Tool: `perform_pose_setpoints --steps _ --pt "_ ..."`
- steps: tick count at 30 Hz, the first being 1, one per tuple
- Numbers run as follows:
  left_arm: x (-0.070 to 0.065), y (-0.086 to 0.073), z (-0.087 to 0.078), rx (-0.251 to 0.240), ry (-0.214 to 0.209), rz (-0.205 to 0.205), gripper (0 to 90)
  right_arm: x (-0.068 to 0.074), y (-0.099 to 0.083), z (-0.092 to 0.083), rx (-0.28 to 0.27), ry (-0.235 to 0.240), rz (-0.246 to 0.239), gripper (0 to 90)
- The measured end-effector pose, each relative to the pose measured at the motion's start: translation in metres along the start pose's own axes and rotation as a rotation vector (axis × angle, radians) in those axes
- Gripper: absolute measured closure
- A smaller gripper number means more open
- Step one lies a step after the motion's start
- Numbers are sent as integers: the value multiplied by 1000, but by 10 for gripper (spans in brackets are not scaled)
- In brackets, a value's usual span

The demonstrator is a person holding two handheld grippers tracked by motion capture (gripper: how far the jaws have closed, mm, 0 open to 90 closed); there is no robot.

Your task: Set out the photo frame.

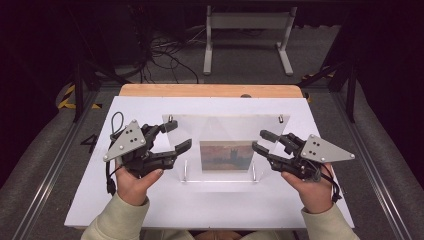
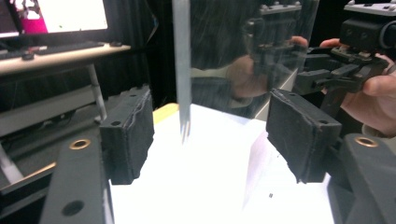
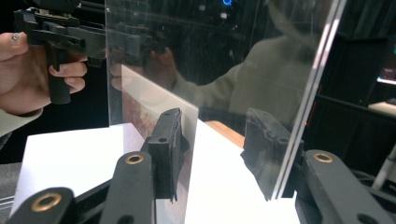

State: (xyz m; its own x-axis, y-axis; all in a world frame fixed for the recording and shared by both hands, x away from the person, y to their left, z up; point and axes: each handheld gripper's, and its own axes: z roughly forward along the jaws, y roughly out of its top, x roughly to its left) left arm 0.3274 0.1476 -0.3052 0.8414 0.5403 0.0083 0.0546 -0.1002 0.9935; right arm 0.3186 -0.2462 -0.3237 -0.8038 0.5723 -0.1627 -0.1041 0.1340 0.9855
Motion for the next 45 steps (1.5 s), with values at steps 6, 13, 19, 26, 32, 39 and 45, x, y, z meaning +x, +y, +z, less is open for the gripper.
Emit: perform_pose_setpoints --steps 6,13,19,26,32,39,45 --pt "9 -8 -1 37 29 5 278 -8 -7 4 12 -21 39 535" --pt "14 -13 -7 70 57 7 256 -15 -12 5 8 -39 70 527" --pt "18 -22 -10 92 76 10 254 -23 -18 5 17 -87 86 480" --pt "21 -27 -14 116 88 5 246 -28 -20 -1 27 -109 98 456" --pt "26 -33 -23 137 104 2 228 -34 -20 -11 50 -139 109 430" --pt "36 -47 -32 181 118 -25 204 -40 -22 -27 107 -189 128 422" --pt "42 -57 -40 194 139 -42 193 -47 -29 -41 172 -224 174 345"
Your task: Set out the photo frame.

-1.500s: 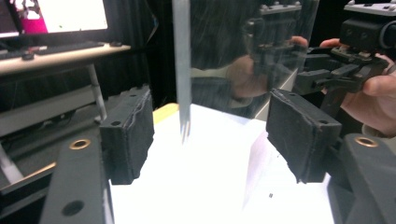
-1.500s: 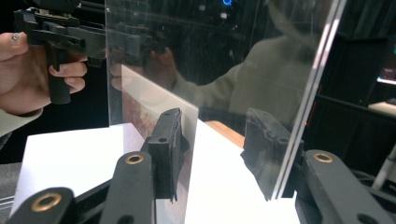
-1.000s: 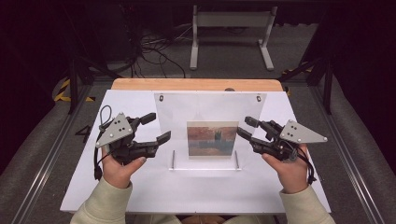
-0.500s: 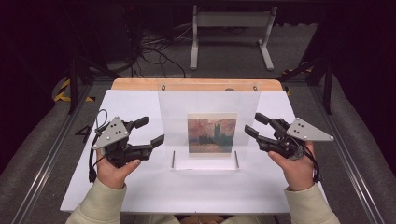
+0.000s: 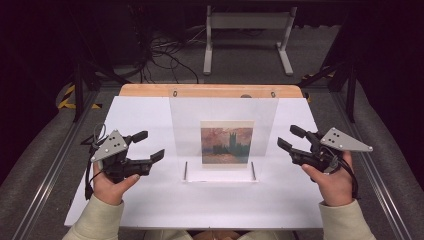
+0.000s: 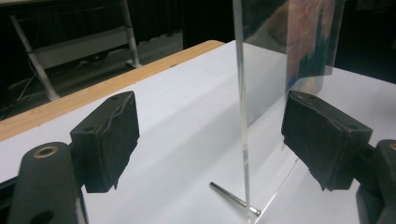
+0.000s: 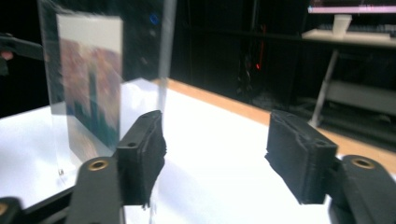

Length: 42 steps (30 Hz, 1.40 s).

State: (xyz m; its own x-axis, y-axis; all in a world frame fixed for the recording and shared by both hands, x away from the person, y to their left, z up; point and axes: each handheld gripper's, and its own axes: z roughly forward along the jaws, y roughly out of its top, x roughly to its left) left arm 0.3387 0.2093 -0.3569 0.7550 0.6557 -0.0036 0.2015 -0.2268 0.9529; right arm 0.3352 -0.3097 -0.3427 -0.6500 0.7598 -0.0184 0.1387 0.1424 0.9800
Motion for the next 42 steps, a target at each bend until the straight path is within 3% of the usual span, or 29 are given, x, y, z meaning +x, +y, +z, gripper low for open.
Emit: perform_pose_setpoints --steps 3,6,13,19,24,29,35,40,42 --pt "2 -4 -2 9 5 -1 184 -3 -3 -3 38 -18 17 316" --pt "6 -10 -4 17 16 -11 175 -9 -10 -7 114 -35 34 274" --pt "16 -28 -8 56 28 -23 151 -16 -22 -11 176 -56 37 231" --pt "26 -47 -11 81 51 -36 137 -24 -36 -15 184 -69 40 212" --pt "32 -59 -13 86 61 -22 123 -29 -48 -18 187 -68 49 183" --pt "41 -82 -13 85 62 -54 129 -37 -69 -20 195 -72 71 129" --pt "49 -96 -9 104 95 -49 158 -41 -92 -17 200 -80 87 117" --pt "50 -101 -3 112 84 -62 157 -45 -113 -9 225 -101 114 116" --pt "50 -102 -2 118 79 -75 155 -46 -113 -8 235 -101 123 118"
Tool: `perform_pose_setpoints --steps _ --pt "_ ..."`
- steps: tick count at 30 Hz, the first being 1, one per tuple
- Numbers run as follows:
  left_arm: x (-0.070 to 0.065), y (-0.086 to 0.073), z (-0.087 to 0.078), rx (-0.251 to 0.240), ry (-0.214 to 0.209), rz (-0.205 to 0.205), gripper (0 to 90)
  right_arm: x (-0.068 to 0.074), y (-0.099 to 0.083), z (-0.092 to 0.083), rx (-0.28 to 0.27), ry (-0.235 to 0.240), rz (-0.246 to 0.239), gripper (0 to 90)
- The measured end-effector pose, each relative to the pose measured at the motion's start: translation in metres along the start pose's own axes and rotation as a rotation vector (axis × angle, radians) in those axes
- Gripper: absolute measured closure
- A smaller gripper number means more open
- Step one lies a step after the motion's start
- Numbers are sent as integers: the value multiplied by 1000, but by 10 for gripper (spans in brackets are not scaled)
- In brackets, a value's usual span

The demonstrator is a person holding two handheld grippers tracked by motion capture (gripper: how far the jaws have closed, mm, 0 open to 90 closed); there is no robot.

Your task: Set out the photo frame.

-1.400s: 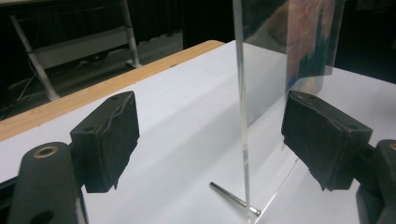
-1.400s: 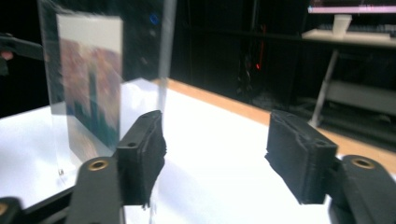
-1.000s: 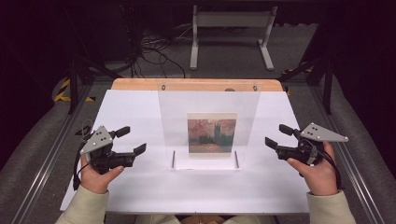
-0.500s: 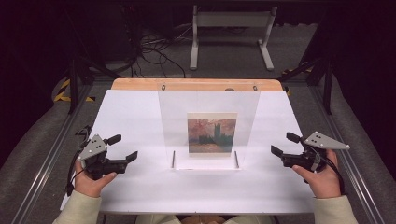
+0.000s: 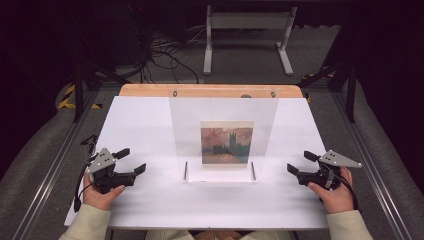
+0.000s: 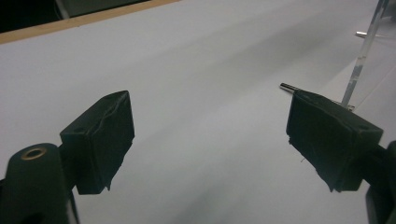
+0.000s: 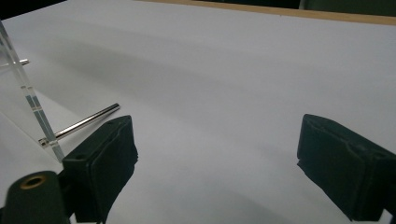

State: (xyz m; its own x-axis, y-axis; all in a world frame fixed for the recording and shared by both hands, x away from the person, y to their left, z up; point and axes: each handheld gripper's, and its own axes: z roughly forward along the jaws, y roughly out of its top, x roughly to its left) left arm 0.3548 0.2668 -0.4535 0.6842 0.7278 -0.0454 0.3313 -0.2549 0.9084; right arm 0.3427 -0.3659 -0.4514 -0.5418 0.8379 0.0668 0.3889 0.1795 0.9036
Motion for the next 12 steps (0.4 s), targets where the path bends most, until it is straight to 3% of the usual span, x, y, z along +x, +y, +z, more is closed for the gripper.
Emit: perform_pose_setpoints --steps 5,12 --pt "1 -3 6 29 -14 -26 145 0 0 0 4 -11 0 115" --pt "0 -2 5 20 -16 -38 146 0 0 0 0 -12 -1 113"
